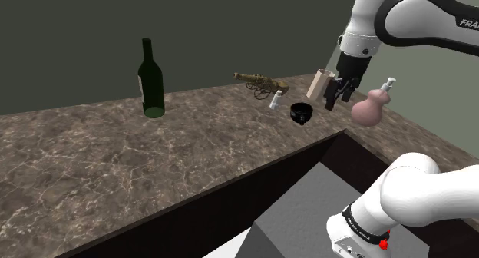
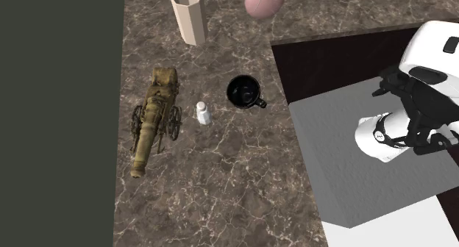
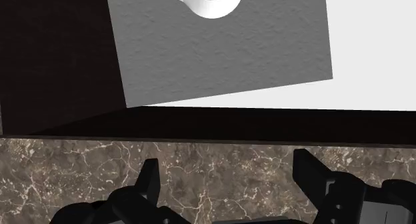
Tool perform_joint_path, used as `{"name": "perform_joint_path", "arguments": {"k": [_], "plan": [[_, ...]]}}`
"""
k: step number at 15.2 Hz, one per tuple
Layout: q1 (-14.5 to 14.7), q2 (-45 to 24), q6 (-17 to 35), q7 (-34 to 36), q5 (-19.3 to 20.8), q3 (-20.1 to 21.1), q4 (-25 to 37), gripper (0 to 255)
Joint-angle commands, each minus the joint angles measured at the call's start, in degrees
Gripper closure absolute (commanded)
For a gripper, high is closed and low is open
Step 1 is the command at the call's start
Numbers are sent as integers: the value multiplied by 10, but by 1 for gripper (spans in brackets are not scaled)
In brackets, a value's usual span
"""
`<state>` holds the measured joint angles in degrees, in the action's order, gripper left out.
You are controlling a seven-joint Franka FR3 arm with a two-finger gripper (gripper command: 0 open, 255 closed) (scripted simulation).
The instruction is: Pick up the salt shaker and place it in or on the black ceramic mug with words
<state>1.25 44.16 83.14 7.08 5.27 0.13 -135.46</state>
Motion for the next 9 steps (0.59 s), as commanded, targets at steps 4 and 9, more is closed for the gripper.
{"name": "perform_joint_path", "arguments": {"k": [4, 9], "plan": [[-6, -42, 49, -25, 19, -23, 0, 0], [-16, -124, 127, -66, 44, -59, 16, 0]]}}
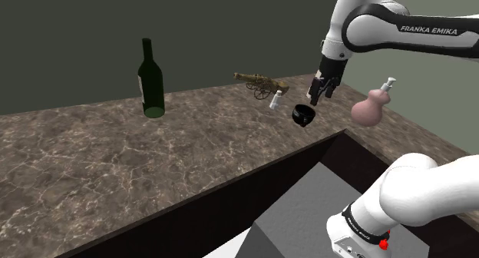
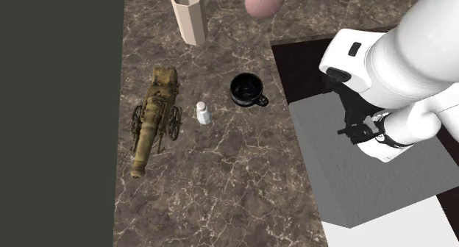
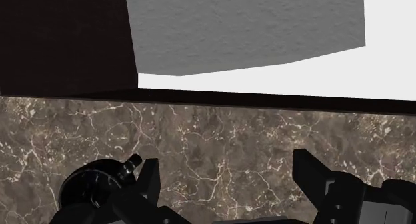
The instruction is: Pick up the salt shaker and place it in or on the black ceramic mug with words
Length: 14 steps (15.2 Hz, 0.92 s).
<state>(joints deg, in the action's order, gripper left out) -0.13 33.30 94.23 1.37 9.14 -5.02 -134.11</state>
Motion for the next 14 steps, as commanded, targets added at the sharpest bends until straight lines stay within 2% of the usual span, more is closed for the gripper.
{"name": "perform_joint_path", "arguments": {"k": [1, 8, 14], "plan": [[-4, -34, 31, -17, 8, -14, 8, 0], [-12, -168, 123, -73, 18, -57, 69, 0], [-21, -292, 180, -127, 2, -85, 149, 0]]}}
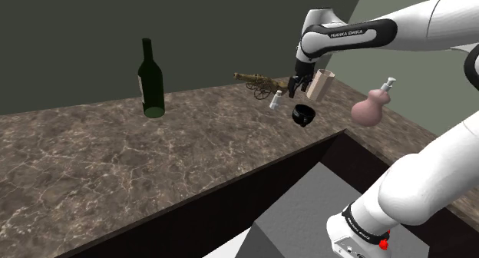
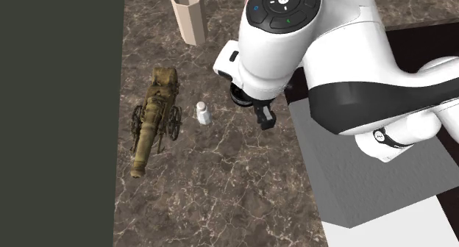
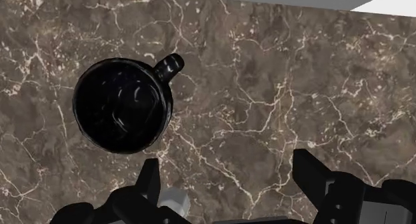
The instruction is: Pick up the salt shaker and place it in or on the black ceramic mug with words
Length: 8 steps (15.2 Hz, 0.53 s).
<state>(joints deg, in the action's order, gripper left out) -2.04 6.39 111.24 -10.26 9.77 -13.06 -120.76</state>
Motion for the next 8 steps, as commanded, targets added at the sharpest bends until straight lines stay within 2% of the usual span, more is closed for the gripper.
{"name": "perform_joint_path", "arguments": {"k": [1, 8], "plan": [[-4, -44, 17, -19, -8, -8, 32, 0], [-27, -198, 47, -83, -49, -20, 168, 0]]}}
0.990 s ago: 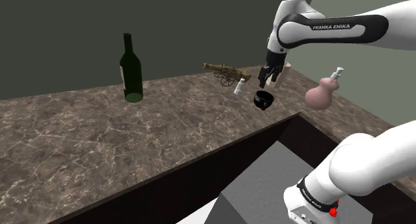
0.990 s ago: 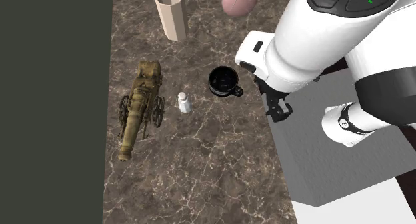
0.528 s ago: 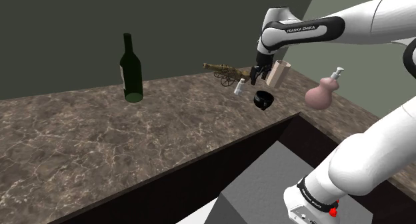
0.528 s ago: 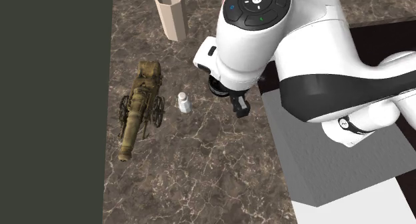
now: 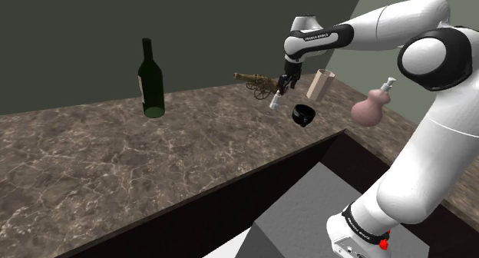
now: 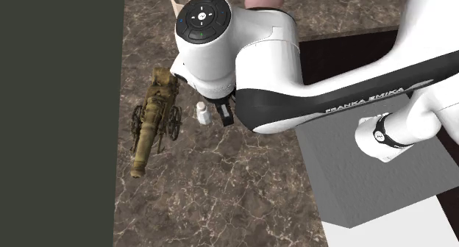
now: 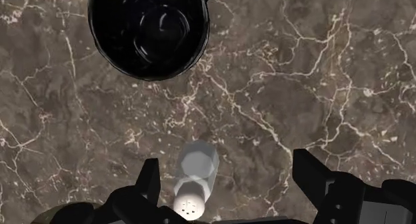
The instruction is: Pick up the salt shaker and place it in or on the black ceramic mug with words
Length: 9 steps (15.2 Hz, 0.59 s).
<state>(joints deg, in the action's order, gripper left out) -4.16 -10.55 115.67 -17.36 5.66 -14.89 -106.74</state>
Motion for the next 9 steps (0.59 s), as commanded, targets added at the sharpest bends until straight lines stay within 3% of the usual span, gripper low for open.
{"name": "perform_joint_path", "arguments": {"k": [1, 3, 9], "plan": [[-10, -51, 4, -21, -15, -1, 51, 0], [-20, -94, 4, -36, -26, 0, 97, 0], [-24, -110, 44, -37, -29, 1, 73, 0]]}}
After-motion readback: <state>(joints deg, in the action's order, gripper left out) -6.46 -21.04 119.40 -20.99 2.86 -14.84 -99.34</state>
